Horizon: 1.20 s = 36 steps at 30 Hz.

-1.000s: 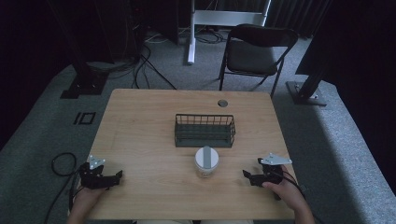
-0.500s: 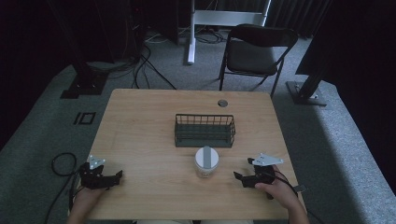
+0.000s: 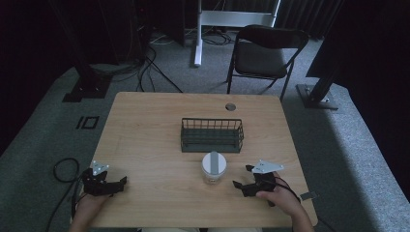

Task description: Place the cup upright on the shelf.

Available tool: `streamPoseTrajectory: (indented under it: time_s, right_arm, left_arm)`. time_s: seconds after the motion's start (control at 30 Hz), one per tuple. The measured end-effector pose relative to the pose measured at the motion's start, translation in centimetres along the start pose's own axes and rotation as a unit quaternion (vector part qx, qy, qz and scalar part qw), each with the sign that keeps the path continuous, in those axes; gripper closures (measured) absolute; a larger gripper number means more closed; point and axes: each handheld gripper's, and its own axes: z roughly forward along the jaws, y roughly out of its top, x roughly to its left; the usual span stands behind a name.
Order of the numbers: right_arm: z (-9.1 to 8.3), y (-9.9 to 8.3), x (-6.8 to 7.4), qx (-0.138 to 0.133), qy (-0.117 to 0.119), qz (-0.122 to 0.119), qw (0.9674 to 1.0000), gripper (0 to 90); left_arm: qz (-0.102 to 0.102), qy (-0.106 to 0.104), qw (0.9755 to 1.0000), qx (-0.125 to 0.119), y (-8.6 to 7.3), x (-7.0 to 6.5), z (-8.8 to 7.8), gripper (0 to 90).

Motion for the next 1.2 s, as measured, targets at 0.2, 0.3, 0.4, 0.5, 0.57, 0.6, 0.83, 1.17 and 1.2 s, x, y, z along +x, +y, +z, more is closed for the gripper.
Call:
streamPoseTrajectory:
  time_s: [0.2,0.3,0.4,0.5,0.57,0.6,0.83,1.17,1.2]
  right_arm:
    - [0.6,0.3,0.8,-0.005,0.018,-0.006,0.9998,11.8]
    - [0.9,0.5,1.3,-0.010,0.034,-0.015,0.9993,11.8]
    - [1.2,0.7,1.8,-0.015,0.042,-0.023,0.9987,11.7]
    - [1.5,1.0,2.1,-0.021,0.049,-0.027,0.9982,11.7]
    - [1.7,1.2,2.3,-0.024,0.050,-0.026,0.9981,11.7]
    - [1.9,1.2,2.4,-0.026,0.051,-0.026,0.9980,11.7]
    - [2.8,1.8,3.1,-0.032,0.054,-0.023,0.9978,11.7]
    - [4.1,2.4,4.0,-0.047,0.058,-0.009,0.9972,11.4]
    - [4.1,2.4,4.0,-0.047,0.058,-0.009,0.9972,11.4]
  left_arm:
    - [0.000,0.000,1.0000,0.000,0.0,0.0,0.0,0.6]
    - [0.000,0.000,1.0000,0.000,0.0,0.0,0.0,0.6]
    - [0.000,0.000,1.0000,0.000,0.0,0.0,0.0,0.6]
    - [0.000,0.000,1.0000,0.000,0.0,0.0,0.0,0.6]
    - [0.000,0.000,1.0000,0.000,0.0,0.0,0.0,0.6]
    - [0.000,0.000,1.0000,0.000,0.0,0.0,0.0,0.6]
    - [0.000,0.000,1.0000,0.000,0.0,0.0,0.0,0.6]
    - [0.000,0.000,1.0000,0.000,0.0,0.0,0.0,0.6]
    - [0.000,0.000,1.0000,0.000,0.0,0.0,0.0,0.6]
